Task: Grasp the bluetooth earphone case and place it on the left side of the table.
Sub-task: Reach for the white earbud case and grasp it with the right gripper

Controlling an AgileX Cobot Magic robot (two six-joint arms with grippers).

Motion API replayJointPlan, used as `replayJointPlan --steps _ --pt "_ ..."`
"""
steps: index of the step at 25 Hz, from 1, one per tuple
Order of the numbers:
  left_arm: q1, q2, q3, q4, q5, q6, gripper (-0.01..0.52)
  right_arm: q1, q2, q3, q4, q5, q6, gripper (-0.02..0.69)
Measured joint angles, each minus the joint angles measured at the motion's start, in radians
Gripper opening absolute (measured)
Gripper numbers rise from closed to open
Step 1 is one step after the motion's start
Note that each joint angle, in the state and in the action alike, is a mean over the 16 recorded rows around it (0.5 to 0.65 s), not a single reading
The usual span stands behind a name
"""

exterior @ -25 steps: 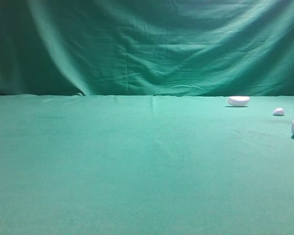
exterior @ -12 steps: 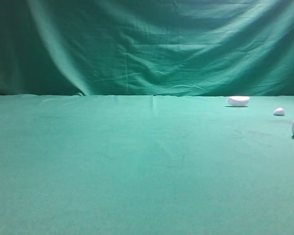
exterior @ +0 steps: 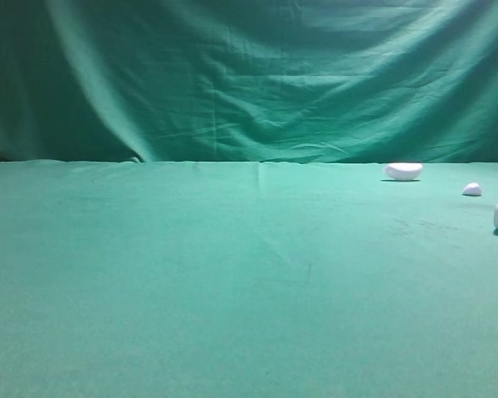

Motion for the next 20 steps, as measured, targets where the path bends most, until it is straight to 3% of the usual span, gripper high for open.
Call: replayJointPlan --steps 6,12,16,20 --pt "0.0 0.0 0.0 0.0 0.0 0.0 0.0 0.059 0.27 -0.123 0.015 0.119 0.044 0.0" --pt "0.0 0.0 0.0 0.0 0.0 0.0 0.0 0.14 0.502 -0.221 -0.025 0.112 0.12 0.019" --pt "0.0 0.0 0.0 0.0 0.0 0.0 0.0 0.186 0.636 -0.263 -0.069 0.059 0.193 0.102" --pt "0.0 0.0 0.0 0.0 0.0 0.0 0.0 0.207 0.744 -0.285 -0.112 -0.011 0.279 0.244"
